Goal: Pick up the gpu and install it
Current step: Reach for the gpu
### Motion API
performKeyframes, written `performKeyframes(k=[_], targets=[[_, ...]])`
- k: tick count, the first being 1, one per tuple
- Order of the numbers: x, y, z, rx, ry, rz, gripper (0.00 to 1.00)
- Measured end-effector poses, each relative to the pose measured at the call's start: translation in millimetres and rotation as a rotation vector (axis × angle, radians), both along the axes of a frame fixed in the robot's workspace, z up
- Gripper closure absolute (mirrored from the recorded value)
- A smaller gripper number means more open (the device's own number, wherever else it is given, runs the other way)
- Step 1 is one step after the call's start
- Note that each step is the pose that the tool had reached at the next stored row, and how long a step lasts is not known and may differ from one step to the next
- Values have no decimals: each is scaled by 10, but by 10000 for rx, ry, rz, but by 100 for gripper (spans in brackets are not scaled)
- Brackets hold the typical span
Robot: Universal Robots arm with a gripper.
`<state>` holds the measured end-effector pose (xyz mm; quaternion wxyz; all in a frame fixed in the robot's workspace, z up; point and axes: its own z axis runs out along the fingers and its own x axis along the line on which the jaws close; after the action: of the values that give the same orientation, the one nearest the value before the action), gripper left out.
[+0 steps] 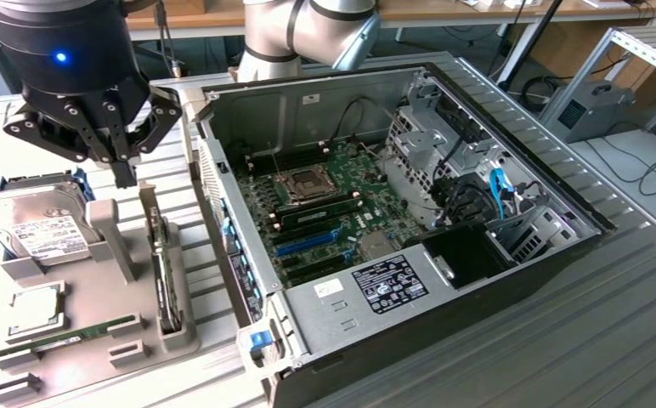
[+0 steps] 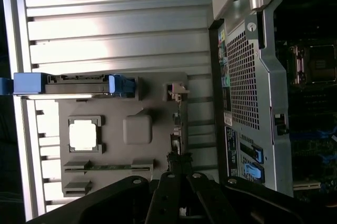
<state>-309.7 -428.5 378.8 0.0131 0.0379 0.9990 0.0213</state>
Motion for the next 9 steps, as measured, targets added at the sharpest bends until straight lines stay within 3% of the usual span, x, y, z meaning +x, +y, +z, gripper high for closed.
performKeyframes(k=[9], targets=[[4,-20,-6,0,1,0,89]])
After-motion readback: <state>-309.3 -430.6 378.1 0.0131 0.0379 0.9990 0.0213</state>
